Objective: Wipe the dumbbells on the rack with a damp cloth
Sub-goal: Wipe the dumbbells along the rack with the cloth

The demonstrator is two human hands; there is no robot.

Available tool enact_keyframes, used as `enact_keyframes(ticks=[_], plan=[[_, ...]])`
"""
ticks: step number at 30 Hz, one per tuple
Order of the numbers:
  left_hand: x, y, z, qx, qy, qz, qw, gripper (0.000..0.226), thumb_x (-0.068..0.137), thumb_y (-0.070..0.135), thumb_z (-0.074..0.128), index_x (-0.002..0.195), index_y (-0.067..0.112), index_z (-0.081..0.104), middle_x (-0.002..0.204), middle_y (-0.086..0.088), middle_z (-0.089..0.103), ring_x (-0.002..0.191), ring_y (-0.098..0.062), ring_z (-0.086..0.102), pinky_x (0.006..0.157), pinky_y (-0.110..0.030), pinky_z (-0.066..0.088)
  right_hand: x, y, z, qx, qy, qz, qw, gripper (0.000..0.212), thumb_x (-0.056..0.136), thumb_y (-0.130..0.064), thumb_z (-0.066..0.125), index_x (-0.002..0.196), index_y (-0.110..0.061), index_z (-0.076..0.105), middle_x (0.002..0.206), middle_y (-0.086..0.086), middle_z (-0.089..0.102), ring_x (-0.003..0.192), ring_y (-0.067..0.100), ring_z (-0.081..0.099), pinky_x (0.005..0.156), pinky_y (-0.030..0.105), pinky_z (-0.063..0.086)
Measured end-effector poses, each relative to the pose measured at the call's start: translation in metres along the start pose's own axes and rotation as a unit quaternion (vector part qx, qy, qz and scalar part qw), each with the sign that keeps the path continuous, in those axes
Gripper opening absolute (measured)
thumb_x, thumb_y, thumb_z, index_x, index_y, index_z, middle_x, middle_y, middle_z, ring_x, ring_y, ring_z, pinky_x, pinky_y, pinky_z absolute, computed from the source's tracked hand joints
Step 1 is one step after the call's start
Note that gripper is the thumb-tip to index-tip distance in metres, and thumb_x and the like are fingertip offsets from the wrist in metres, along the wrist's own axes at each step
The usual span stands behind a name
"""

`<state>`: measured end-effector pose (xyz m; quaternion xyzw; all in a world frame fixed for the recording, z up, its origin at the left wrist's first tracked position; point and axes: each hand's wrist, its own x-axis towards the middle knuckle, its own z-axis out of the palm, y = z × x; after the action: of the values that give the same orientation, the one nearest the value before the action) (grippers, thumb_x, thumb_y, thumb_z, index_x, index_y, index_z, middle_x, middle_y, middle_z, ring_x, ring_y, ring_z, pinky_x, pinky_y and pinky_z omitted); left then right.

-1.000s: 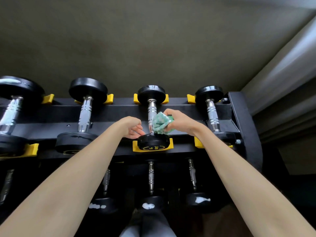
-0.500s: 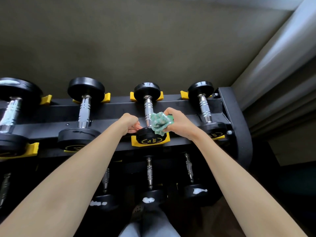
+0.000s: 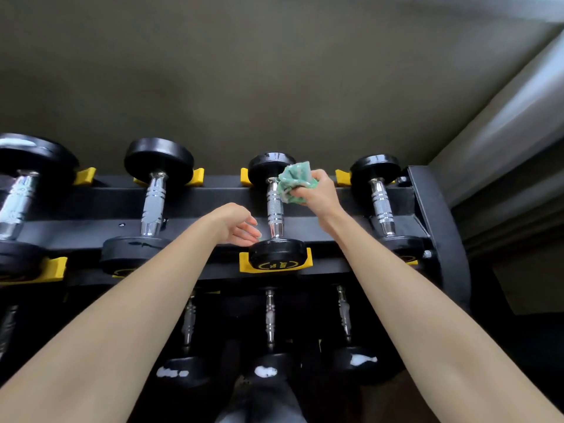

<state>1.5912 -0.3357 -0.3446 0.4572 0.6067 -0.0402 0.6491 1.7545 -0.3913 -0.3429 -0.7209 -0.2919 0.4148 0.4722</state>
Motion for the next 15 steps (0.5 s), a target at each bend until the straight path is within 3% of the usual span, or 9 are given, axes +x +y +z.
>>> enact_keyframes(ticks=[2, 6, 8, 12, 15], plan=[[0.007, -0.003, -0.003, -0.004, 0.001, -0.014, 1.000, 0.015, 0.097, 0.004, 0.037, 0.094, 0.001, 0.052, 0.083, -0.019, 0.063, 0.073, -0.025, 0.062, 0.061, -0.032, 0.052, 0.011, 0.000, 0.013, -0.067, -0.010, -0.040, 0.997, 0.030, 0.077, -0.003, 0.068, 0.091, -0.016, 0.045, 0.089, -0.002, 0.054, 0.089, 0.015, 0.053, 0.076, 0.030, 0.048], [0.015, -0.005, -0.002, 0.006, 0.015, -0.032, 0.999, 0.018, 0.098, 0.006, 0.035, 0.090, 0.002, 0.051, 0.080, -0.017, 0.062, 0.065, -0.023, 0.061, 0.053, -0.030, 0.053, 0.017, 0.003, 0.019, -0.164, -0.043, -0.096, 0.981, 0.030, 0.081, -0.004, 0.063, 0.097, -0.016, 0.041, 0.096, 0.005, 0.054, 0.084, 0.016, 0.049, 0.055, 0.008, 0.037], [0.017, -0.006, 0.002, 0.016, 0.022, -0.039, 0.999, 0.020, 0.098, 0.006, 0.033, 0.090, 0.002, 0.050, 0.079, -0.016, 0.061, 0.061, -0.021, 0.058, 0.051, -0.029, 0.051, 0.017, 0.003, 0.013, -0.184, -0.075, -0.093, 0.976, 0.029, 0.080, -0.005, 0.063, 0.095, -0.016, 0.042, 0.093, 0.003, 0.053, 0.082, 0.015, 0.047, 0.056, 0.010, 0.036], [0.016, -0.004, 0.008, 0.028, 0.037, -0.040, 0.998, 0.020, 0.098, 0.007, 0.033, 0.101, 0.000, 0.051, 0.077, -0.014, 0.061, 0.057, -0.020, 0.054, 0.053, -0.027, 0.046, 0.006, 0.000, 0.000, -0.202, -0.179, -0.065, 0.961, 0.027, 0.077, -0.004, 0.063, 0.084, -0.022, 0.043, 0.085, -0.003, 0.050, 0.082, 0.014, 0.049, 0.069, 0.029, 0.044], [0.012, -0.004, 0.010, 0.027, 0.046, -0.044, 0.998, 0.018, 0.098, 0.006, 0.033, 0.103, 0.001, 0.050, 0.077, -0.014, 0.060, 0.061, -0.020, 0.055, 0.055, -0.025, 0.047, -0.010, 0.002, -0.007, -0.193, -0.222, -0.029, 0.955, 0.029, 0.078, -0.002, 0.061, 0.080, -0.023, 0.043, 0.085, -0.003, 0.051, 0.079, 0.012, 0.050, 0.065, 0.024, 0.042]])
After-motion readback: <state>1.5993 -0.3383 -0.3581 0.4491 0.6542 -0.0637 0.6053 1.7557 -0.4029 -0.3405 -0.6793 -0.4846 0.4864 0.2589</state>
